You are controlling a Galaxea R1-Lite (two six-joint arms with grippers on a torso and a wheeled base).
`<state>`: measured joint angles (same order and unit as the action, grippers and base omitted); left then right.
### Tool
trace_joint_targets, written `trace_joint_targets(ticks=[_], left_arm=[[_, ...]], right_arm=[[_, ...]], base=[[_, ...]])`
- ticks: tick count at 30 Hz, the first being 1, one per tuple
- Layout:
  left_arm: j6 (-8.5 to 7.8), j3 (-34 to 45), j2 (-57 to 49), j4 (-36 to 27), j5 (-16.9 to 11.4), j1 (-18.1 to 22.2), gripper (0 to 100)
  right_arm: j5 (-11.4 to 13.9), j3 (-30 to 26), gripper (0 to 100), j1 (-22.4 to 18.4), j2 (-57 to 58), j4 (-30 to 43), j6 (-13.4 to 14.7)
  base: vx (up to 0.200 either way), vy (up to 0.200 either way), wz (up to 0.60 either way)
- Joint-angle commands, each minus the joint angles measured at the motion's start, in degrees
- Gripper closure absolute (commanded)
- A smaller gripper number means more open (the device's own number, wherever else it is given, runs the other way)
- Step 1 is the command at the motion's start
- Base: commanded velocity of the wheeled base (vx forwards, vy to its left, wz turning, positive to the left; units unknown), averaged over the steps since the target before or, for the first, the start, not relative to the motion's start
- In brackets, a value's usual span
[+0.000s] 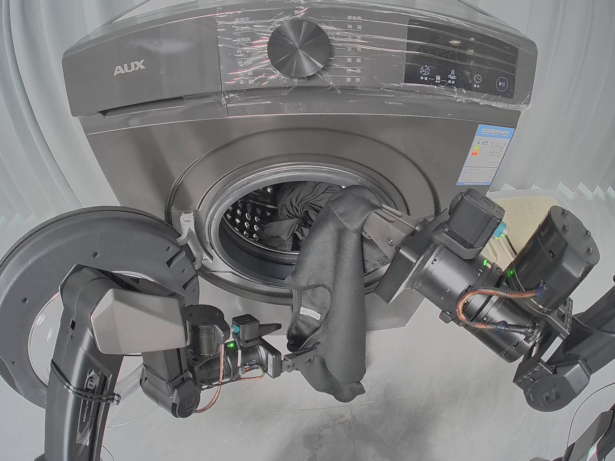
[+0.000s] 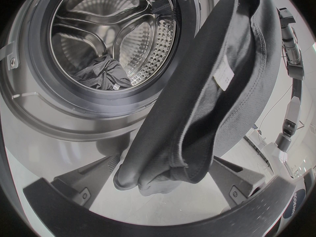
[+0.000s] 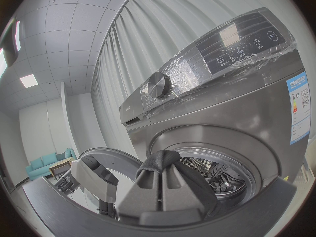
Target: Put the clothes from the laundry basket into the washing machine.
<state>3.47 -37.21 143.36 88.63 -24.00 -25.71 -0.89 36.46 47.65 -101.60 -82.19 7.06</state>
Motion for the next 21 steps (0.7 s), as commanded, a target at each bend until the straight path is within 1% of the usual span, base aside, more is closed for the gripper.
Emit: trace_joint_targets(ticks=[1,8,16,21], left_arm=[[0.04,-1.47,1.13,0.06,0.98,-0.13,100],[0.13,-2.78,1.22,0.14,1.15,-0.92,100],[0.04,-1.91,0.25,0.23,1.24,-1.27,100],[0.04,3.02,-7.22,0.41,1.15,-1.27,100]], right_arm=[[0.01,-0.25,100,0.34,0.26,0.01,0.06],[0.01,-1.75,100,0.34,0.79,-0.08,0.15],[0.01,-2.80,100,0.07,1.23,-0.08,0.24],[-0.08,-3.77,100,-2.39,1.23,0.27,0.24]], base=[[0.000,0.000,0.00],[0.000,0.000,0.00],[0.000,0.000,0.00],[0.000,0.000,0.00]])
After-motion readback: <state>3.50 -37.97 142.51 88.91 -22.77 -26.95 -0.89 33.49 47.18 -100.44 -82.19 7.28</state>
